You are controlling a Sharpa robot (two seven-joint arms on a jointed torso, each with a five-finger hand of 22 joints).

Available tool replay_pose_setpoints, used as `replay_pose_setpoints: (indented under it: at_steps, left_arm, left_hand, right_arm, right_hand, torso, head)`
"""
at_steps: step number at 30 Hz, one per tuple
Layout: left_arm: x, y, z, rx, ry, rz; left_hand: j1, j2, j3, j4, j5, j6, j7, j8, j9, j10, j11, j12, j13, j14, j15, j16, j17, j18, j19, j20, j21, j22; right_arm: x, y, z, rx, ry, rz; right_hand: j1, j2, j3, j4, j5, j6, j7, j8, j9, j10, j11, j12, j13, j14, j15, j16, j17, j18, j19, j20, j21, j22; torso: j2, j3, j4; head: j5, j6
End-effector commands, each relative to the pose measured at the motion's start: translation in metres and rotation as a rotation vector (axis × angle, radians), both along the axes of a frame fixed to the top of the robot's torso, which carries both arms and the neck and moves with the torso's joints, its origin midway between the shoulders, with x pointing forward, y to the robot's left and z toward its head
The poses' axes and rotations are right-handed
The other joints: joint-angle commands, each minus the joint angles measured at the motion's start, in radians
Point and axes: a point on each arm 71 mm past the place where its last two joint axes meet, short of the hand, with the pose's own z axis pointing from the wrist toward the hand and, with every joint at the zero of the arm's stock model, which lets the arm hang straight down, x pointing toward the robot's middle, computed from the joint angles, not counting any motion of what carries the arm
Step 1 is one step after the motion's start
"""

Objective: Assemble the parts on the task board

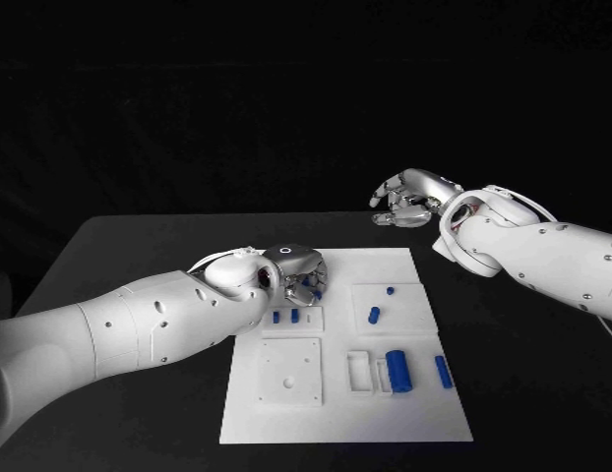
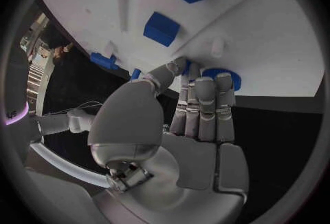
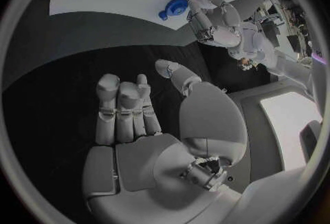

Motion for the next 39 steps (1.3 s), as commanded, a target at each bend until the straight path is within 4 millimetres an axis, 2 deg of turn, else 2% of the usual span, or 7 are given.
replay_pose_setpoints:
  at_steps: [1,14,20,26,33,39]
  left_arm:
    - [0.0,0.003,0.005,-0.095,-0.028,0.013]
    - [-0.003,0.02,0.012,-0.269,0.035,0.056]
    - [-0.009,0.031,0.011,-0.27,0.111,0.065]
    - [-0.011,0.046,0.012,-0.259,0.128,0.068]
    - [-0.013,0.065,0.01,-0.238,0.149,0.086]
    - [-0.011,0.076,0.008,-0.222,0.157,0.105]
  left_hand:
    - [-0.003,0.007,0.004,0.0,0.006,0.01,0.0,0.006,0.001,0.009,-0.002,0.0,0.001,0.008,-0.002,0.004,0.001,0.018,0.007,-0.031,0.005,0.016]
    - [-0.008,0.006,0.006,0.003,0.015,0.012,0.0,0.006,0.0,0.012,-0.004,-0.001,0.0,0.019,-0.005,0.012,0.005,0.019,0.02,-0.038,0.014,0.018]
    - [-0.008,0.007,0.006,0.003,0.015,0.012,0.0,0.005,-0.001,0.012,-0.004,-0.001,0.0,0.02,-0.005,0.012,0.005,0.019,0.021,-0.038,0.015,0.018]
    - [-0.007,0.007,0.007,0.001,0.015,0.011,0.0,0.005,-0.001,0.012,-0.004,-0.002,0.0,0.019,-0.005,0.012,0.005,0.019,0.019,-0.038,0.015,0.018]
    - [-0.007,0.008,0.007,0.0,0.016,0.012,-0.001,0.005,-0.001,0.013,-0.005,-0.002,0.0,0.019,-0.005,0.013,0.005,0.018,0.018,-0.038,0.015,0.019]
    - [-0.007,0.007,0.007,-0.001,0.017,0.013,-0.001,0.006,-0.001,0.014,-0.005,-0.001,0.0,0.019,-0.005,0.013,0.006,0.018,0.017,-0.038,0.015,0.019]
  right_arm:
    - [0.0,0.001,0.0,-0.002,-0.001,0.012]
    - [0.0,0.0,0.0,-0.003,0.0,0.009]
    - [0.0,-0.002,0.0,-0.004,0.001,0.005]
    - [-0.001,-0.002,0.0,-0.004,0.002,0.005]
    - [-0.001,-0.005,0.0,-0.006,0.003,0.001]
    - [-0.001,-0.004,0.0,-0.005,0.004,0.002]
  right_hand:
    - [-0.004,0.005,0.0,-0.002,0.005,0.002,0.007,-0.004,0.0,-0.001,0.004,0.005,-0.001,0.0,-0.003,-0.005,0.0,0.053,0.0,-0.006,-0.004,0.015]
    - [-0.004,0.005,0.0,-0.002,0.005,0.002,0.007,-0.004,0.0,-0.001,0.003,0.005,-0.002,0.001,-0.003,-0.005,0.0,0.053,0.0,-0.006,-0.004,0.015]
    - [-0.004,0.005,0.0,-0.002,0.006,0.002,0.006,-0.004,0.0,-0.001,0.003,0.005,-0.002,0.001,-0.003,-0.005,0.0,0.053,0.0,-0.006,-0.004,0.015]
    - [-0.004,0.005,0.0,-0.002,0.006,0.002,0.006,-0.004,0.0,-0.001,0.003,0.005,-0.002,0.001,-0.003,-0.005,0.0,0.053,0.0,-0.006,-0.004,0.015]
    - [-0.004,0.005,0.0,-0.002,0.006,0.002,0.006,-0.004,0.0,-0.001,0.003,0.005,-0.002,0.001,-0.003,-0.005,0.0,0.053,0.0,-0.006,-0.004,0.015]
    - [-0.004,0.005,0.0,-0.002,0.006,0.002,0.006,-0.004,0.0,-0.001,0.003,0.005,-0.002,0.001,-0.003,-0.005,0.0,0.053,0.0,-0.006,-0.004,0.015]
  torso:
    - [0.0,-0.0001,0.0007]
    - [0.0,0.0001,0.001]
    - [0.0,-0.0006,0.0007]
    - [-0.001,0.0002,0.002]
    - [0.001,-0.002,0.0007]
    - [0.0,-0.0009,0.0026]
  head:
    - [0.0,0.002]
    - [0.001,0.006]
    - [0.001,0.006]
    - [0.001,0.006]
    - [-0.002,0.008]
    - [-0.003,0.007]
